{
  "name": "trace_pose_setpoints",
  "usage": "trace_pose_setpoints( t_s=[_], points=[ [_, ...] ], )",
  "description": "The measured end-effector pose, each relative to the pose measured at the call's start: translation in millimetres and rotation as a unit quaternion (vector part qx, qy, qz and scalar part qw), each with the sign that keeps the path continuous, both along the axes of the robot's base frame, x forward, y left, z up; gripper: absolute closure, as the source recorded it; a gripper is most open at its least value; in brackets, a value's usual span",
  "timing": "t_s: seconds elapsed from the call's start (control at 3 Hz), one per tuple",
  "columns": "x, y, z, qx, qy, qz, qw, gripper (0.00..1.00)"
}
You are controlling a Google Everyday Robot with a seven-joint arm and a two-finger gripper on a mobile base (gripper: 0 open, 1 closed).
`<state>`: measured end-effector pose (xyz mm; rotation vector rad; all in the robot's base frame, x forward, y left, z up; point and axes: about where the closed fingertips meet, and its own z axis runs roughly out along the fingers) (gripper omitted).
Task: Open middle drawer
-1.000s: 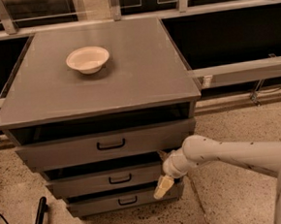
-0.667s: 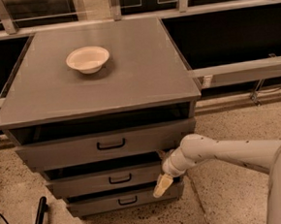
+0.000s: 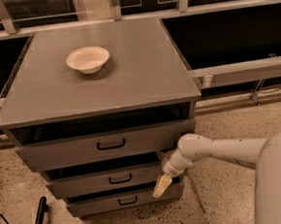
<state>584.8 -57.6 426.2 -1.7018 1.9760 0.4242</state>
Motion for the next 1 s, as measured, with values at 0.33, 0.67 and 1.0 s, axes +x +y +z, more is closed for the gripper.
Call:
trace_pose_setpoints(
  t_s=[0.33, 0.67, 1.0],
  points=[
    [0.5, -0.2, -6.0, -0.003, 0.013, 0.0, 0.9999, 0.0],
    [-3.5, -0.3, -8.7, -0.008, 0.04, -0.003, 0.9992, 0.0],
    [-8.4, -2.1, -8.8, -0.004, 0.06, -0.009, 0.9982, 0.0]
  ],
)
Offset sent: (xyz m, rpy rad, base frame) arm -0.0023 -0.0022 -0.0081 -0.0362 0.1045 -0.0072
